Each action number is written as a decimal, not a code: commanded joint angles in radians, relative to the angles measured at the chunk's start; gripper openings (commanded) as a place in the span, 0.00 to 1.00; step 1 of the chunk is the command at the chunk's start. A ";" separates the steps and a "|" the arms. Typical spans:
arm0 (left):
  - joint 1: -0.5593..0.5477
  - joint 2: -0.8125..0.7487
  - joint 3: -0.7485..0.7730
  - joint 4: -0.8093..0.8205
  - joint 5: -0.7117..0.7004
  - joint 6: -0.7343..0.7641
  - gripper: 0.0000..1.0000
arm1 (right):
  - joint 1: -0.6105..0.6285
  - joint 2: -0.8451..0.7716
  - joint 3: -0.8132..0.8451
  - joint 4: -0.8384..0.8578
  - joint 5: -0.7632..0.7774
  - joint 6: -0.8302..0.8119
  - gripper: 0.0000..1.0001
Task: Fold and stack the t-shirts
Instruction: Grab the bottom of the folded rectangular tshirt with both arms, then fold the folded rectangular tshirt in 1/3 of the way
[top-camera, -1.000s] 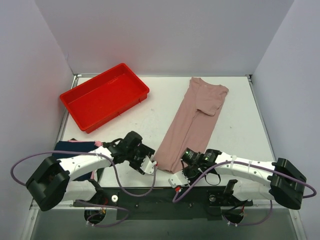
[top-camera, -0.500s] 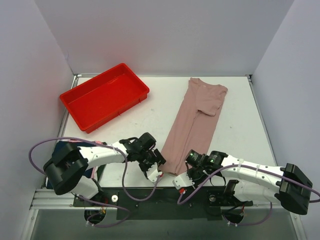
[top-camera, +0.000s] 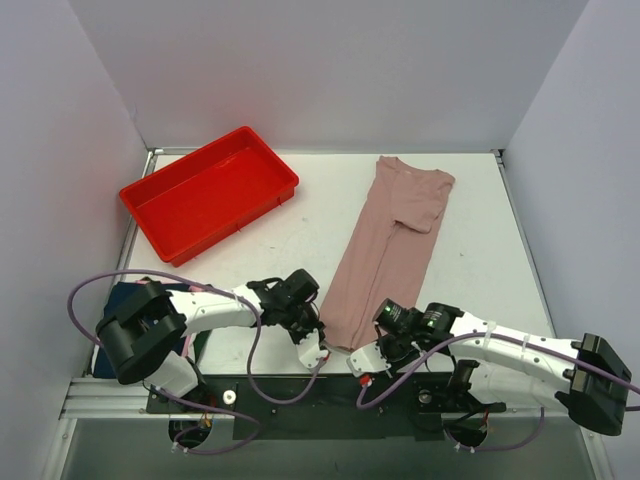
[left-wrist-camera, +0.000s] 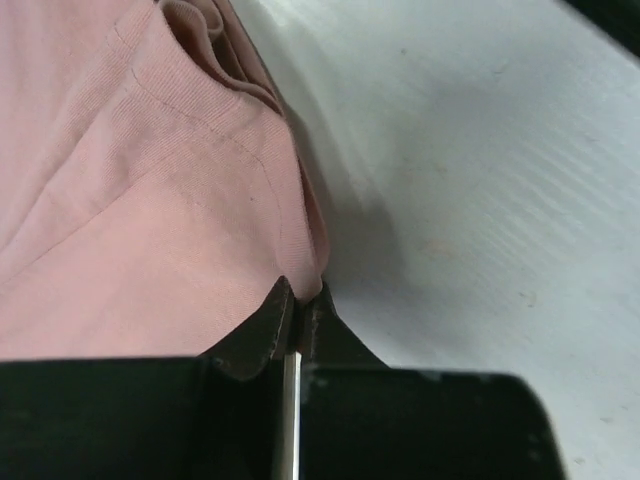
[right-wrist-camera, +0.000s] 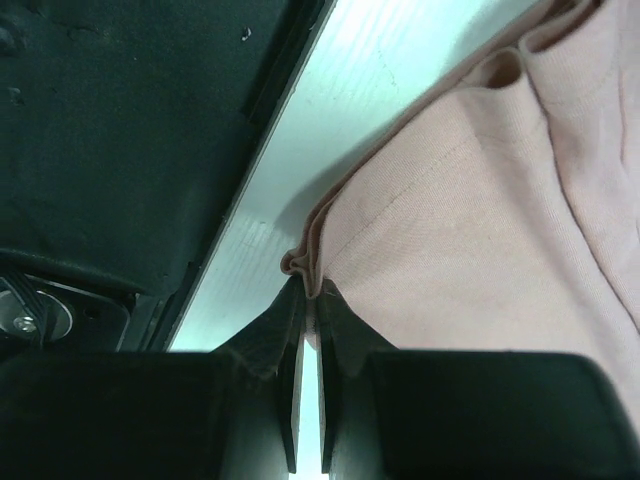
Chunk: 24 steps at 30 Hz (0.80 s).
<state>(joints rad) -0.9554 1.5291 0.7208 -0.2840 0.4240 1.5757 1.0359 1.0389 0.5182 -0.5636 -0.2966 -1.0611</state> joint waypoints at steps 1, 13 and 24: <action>-0.016 -0.056 0.095 -0.260 0.024 -0.045 0.00 | 0.012 -0.053 0.072 -0.100 -0.050 0.042 0.00; 0.030 -0.144 0.250 -0.457 0.108 -0.372 0.00 | -0.090 -0.148 0.215 -0.219 -0.188 0.377 0.00; 0.133 0.089 0.459 -0.109 0.045 -0.796 0.00 | -0.637 -0.019 0.226 -0.076 -0.277 0.550 0.00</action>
<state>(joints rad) -0.8524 1.5436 1.0985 -0.5415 0.4908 0.9565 0.5232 0.9794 0.7284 -0.6682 -0.5148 -0.5941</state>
